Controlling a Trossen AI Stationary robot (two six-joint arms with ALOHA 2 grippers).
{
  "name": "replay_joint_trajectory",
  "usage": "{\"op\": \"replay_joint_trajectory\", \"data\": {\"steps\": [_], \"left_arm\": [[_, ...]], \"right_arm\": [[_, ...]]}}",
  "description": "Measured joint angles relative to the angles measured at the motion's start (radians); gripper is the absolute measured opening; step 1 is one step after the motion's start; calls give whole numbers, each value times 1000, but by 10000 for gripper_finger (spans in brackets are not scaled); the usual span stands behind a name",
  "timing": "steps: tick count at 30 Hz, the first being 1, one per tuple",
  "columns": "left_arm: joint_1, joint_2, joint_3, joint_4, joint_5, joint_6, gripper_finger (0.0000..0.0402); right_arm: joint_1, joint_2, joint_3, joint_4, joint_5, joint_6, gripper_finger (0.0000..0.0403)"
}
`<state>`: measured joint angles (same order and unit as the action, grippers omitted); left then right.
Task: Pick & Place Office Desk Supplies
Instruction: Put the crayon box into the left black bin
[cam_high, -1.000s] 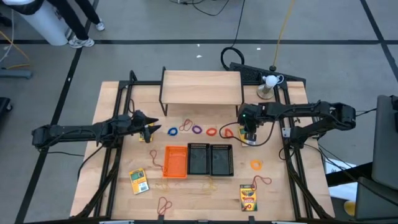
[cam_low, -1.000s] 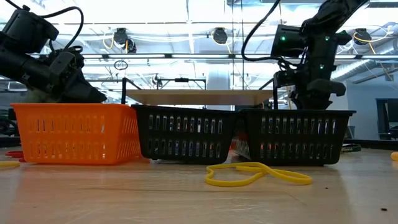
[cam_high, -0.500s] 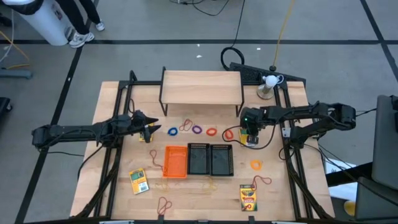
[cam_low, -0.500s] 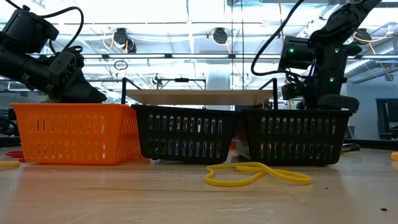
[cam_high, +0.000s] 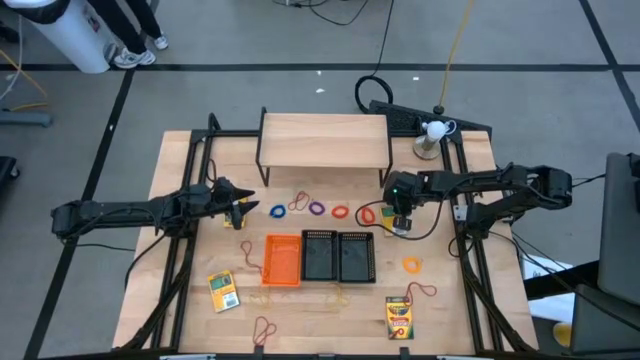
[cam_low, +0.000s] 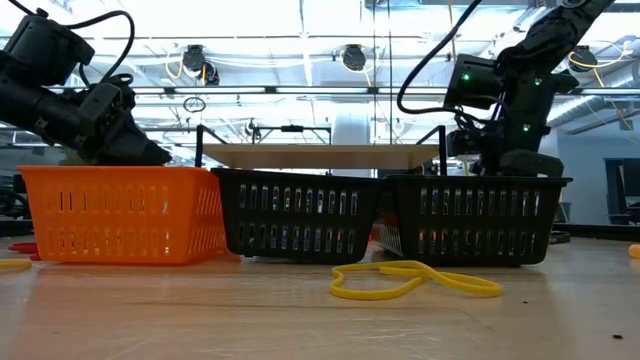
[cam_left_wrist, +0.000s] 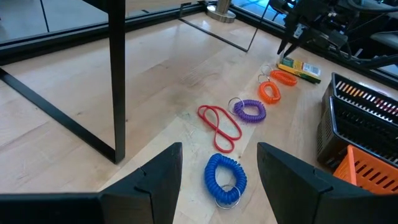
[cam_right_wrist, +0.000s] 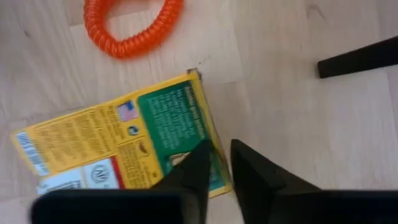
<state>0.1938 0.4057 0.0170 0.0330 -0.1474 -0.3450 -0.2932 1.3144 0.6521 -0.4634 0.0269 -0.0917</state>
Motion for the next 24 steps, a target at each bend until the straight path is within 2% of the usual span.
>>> {"op": "replay_joint_trajectory", "data": {"steps": [3,13,24], "left_arm": [[0,0,0,0,0,0,207],[0,0,0,0,0,0,207],[0,0,0,0,-17,0,207]], "right_arm": [[0,0,0,3,2,1,6],[1,-24,11,-89,29,0,1],[45,-207,93,-185,58,1,0]]}}
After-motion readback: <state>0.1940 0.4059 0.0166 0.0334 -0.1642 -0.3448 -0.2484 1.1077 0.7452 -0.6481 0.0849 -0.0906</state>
